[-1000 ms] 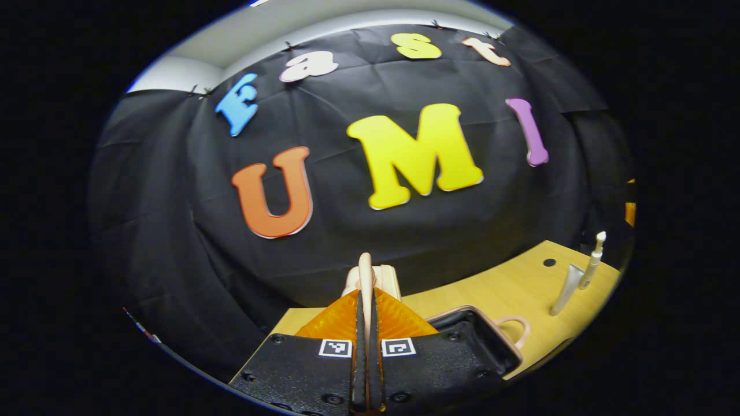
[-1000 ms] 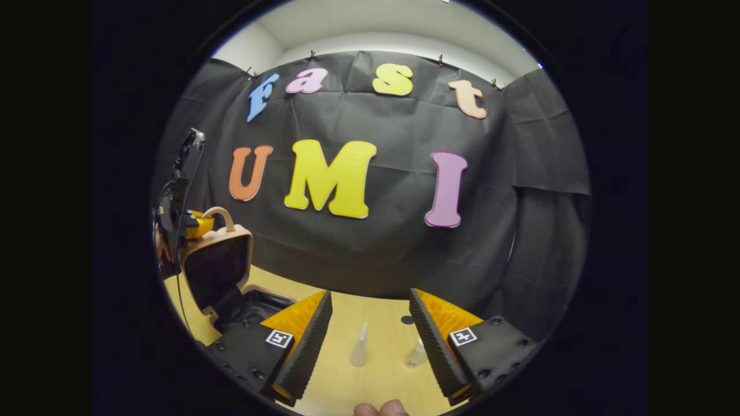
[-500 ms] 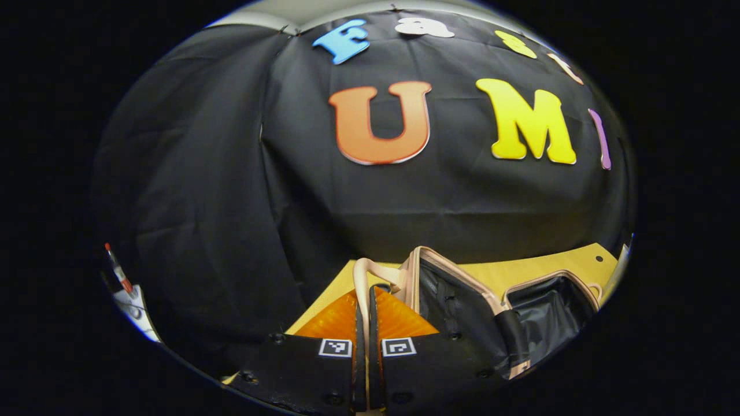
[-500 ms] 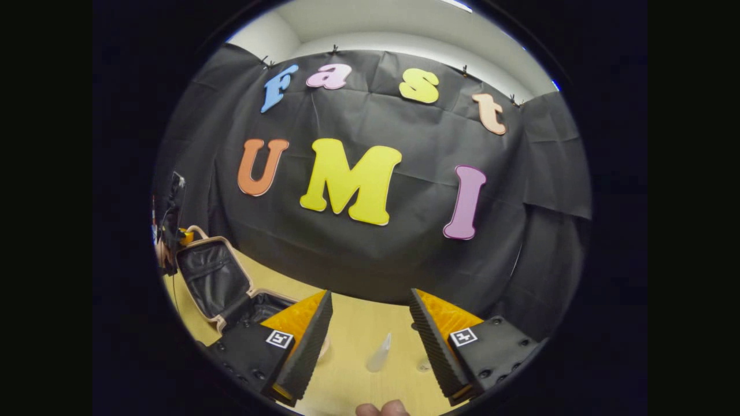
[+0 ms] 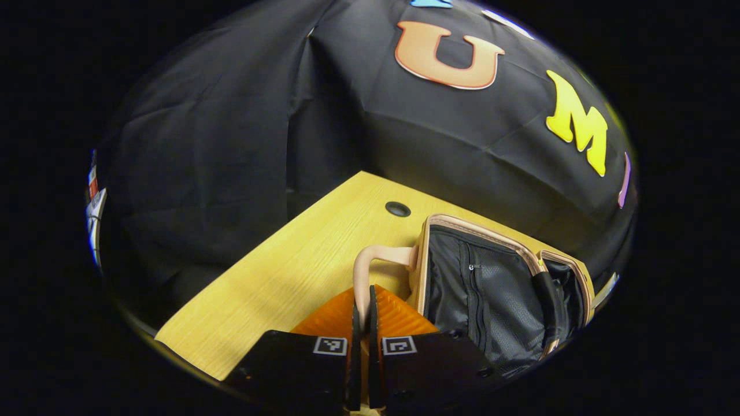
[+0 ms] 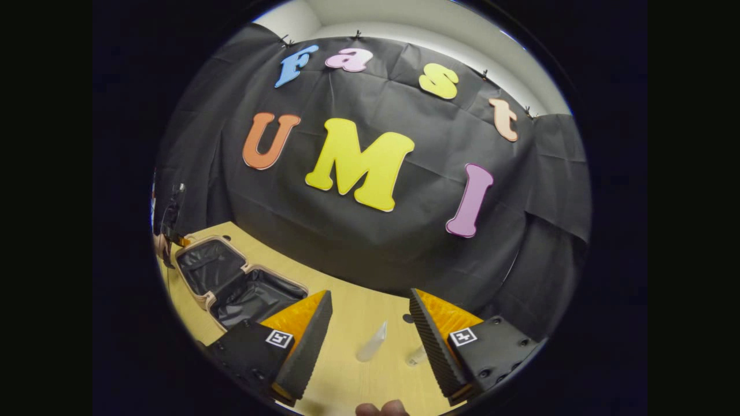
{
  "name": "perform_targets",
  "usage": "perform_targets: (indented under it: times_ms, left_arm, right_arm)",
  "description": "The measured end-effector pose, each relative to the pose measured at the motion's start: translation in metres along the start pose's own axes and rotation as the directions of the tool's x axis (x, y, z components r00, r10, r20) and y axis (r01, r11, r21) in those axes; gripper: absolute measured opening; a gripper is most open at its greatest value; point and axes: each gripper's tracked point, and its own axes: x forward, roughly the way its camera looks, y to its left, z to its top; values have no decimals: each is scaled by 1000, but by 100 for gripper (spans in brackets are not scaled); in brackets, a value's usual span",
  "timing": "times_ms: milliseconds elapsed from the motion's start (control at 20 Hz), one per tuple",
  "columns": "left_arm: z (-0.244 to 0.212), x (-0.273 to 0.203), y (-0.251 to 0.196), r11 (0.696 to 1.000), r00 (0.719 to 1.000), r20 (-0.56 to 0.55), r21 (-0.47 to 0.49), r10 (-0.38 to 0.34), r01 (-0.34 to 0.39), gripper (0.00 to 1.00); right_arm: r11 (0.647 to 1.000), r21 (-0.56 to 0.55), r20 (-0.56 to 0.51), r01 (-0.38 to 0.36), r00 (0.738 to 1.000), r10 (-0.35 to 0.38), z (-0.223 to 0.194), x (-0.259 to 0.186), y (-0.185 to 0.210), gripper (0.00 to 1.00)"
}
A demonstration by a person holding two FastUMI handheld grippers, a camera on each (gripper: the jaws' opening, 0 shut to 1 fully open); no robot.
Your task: First open the suitcase, pack the skin care products into it, and then close the suitcase.
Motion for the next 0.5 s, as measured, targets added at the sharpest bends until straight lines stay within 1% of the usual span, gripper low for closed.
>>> perform_targets:
  times_ms: [50,100,150,200,250,300,400,500]
  left_arm:
    - [1,0,4,1000,1000,3,-2,21,-21,11]
    - [1,0,8,999,999,-3,10,38,-38,5]
    - [1,-2,11,998,999,0,25,54,-54,24]
    - [3,-4,11,998,998,5,34,56,-56,19]
    - [8,-10,10,998,998,15,34,56,-57,37]
    - [14,-18,5,998,998,24,33,51,-51,39]
    - [33,-36,-8,999,997,72,37,27,-30,70]
    - [56,-58,-25,998,991,133,54,25,-32,80]
  right_arm:
    - [1000,0,2,-4,1000,4,-1,0,3,78]
    - [1000,-12,4,-11,1000,11,-1,-1,7,78]
    - [999,-29,9,-21,1000,21,-1,-1,12,80]
    - [999,-37,10,-32,999,32,-1,0,15,79]
    - [999,-33,11,-41,999,41,-4,0,15,80]
    - [999,-20,9,-49,999,49,-6,1,16,80]
    - [998,10,16,-63,998,63,-6,2,17,80]
    - [997,34,21,-75,997,74,-8,3,17,79]
